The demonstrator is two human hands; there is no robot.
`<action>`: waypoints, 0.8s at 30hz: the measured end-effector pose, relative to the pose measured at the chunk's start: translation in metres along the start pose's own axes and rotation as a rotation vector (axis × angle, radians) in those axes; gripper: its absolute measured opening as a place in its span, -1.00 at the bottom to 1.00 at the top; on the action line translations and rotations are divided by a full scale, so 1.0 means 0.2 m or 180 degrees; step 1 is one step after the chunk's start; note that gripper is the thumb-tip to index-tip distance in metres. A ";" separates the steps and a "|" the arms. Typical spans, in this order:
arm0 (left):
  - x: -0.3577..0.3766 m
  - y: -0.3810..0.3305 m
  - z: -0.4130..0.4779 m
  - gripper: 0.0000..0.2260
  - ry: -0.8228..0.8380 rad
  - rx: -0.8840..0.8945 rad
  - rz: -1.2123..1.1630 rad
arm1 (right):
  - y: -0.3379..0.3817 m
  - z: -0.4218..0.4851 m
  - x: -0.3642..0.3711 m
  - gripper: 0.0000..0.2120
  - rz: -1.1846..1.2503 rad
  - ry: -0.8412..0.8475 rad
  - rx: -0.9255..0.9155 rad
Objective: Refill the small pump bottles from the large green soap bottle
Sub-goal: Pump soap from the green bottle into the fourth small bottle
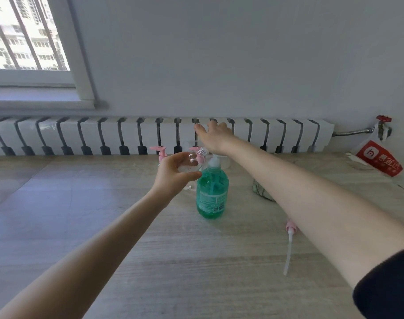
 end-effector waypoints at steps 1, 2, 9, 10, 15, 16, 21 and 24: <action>0.00 0.00 0.00 -0.56 -0.0003 0.0003 0.0005 | 0.00 0.00 0.00 -0.29 0.0016 -0.0004 -0.0011; 0.00 -0.01 0.00 -0.56 -0.0004 0.0003 0.0010 | -0.01 0.00 0.00 -0.29 0.0067 0.0030 -0.0008; 0.00 0.01 0.02 -0.55 -0.0013 0.0007 0.0064 | -0.02 0.03 0.05 -0.24 0.0121 0.0267 0.0022; 0.00 0.01 0.02 -0.55 -0.0015 0.0024 0.0084 | -0.02 0.03 0.06 -0.22 0.0102 0.0284 0.0007; 0.01 0.04 0.02 -0.56 -0.0025 0.0074 0.0086 | -0.04 0.04 0.09 -0.19 0.0237 0.0391 -0.0023; 0.01 0.05 0.02 -0.56 -0.0032 0.0084 0.0093 | -0.04 0.04 0.10 -0.19 0.0222 0.0394 -0.0018; 0.02 0.07 0.01 -0.57 -0.0038 0.0080 0.0035 | -0.04 0.05 0.11 -0.17 0.0059 0.0317 0.0031; 0.02 0.07 0.01 -0.58 -0.0025 0.0043 0.0010 | -0.04 0.04 0.11 -0.17 -0.0063 0.0276 0.0051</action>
Point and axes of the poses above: each hand's wrist, its own z-axis towards the middle knuckle, its own x-axis out of the palm, y = z × x, the point moved 4 cm from there along z, towards the middle knuckle, and after that the axes turned 5 degrees about x, right-handed, at the moved point
